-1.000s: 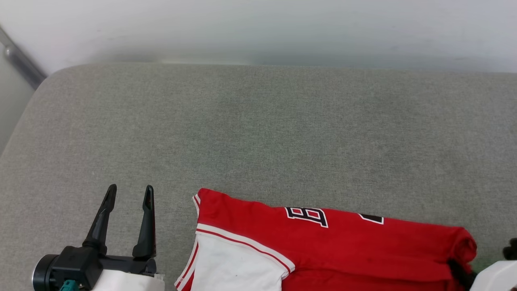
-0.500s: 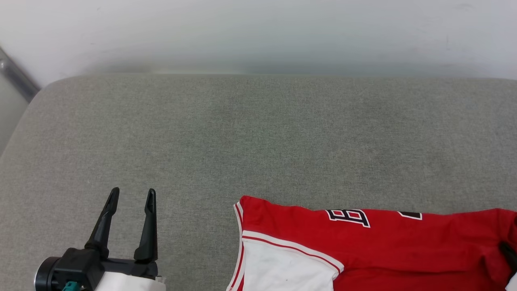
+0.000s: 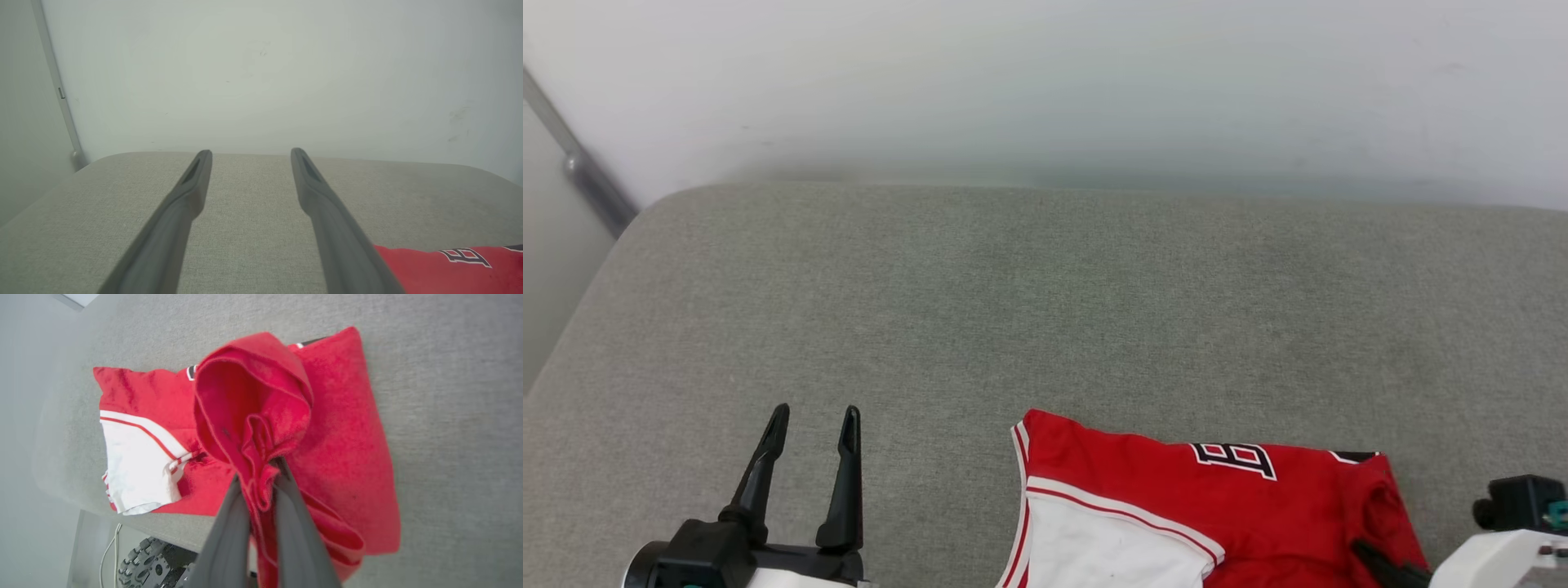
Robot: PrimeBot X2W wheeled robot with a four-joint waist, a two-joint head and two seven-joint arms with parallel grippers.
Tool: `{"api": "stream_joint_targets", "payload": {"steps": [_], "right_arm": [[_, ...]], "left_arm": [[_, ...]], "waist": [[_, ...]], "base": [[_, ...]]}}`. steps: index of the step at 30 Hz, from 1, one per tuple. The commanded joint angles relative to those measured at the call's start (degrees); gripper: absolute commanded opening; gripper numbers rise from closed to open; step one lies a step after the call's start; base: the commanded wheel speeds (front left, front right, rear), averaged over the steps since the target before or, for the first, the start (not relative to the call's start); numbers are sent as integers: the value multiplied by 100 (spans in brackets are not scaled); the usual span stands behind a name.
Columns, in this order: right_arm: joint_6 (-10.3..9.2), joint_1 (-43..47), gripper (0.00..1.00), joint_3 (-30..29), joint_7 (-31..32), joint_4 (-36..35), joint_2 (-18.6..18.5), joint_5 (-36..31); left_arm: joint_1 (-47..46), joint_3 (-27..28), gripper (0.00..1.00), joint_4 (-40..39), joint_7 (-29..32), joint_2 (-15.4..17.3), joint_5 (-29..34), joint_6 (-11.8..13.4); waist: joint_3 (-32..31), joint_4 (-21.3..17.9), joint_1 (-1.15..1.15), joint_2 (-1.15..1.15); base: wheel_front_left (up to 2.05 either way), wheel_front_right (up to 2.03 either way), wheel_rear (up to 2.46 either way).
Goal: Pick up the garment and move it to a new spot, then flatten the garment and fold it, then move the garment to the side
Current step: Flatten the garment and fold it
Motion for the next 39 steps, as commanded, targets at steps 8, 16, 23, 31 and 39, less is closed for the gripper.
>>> {"api": "stream_joint_targets", "payload": {"steps": [8, 16, 23, 31, 39], "right_arm": [[0, -168, 0, 520, 217, -87, 591, 644], [0, -745, 0, 1486, -603, 747, 595, 1571], [0, -1229, 0, 2109, -1244, 1500, 590, 1786], [1, -1826, 100, 2645, -1765, 2537, 595, 1876], [0, -2108, 100, 3135, -1874, 2345, 583, 2084]], "left_arm": [[106, -43, 100, 18, -13, 41, -12, -6], [-12, -129, 100, 44, -13, 127, -23, -6], [-1, -144, 100, 57, -13, 151, -12, -6], [6, -228, 100, 116, -13, 207, -28, -6], [-57, -148, 100, 63, -13, 157, -149, -6]], "waist": [[-76, 212, 0, 0], [-20, 422, 0, 0], [-5, 543, 0, 0], [15, 649, 0, 0], [25, 582, 0, 0]], "base": [[0, 0, 0], [0, 0, 0], [0, 0, 0], [0, 0, 0], [0, 0, 0]]}}
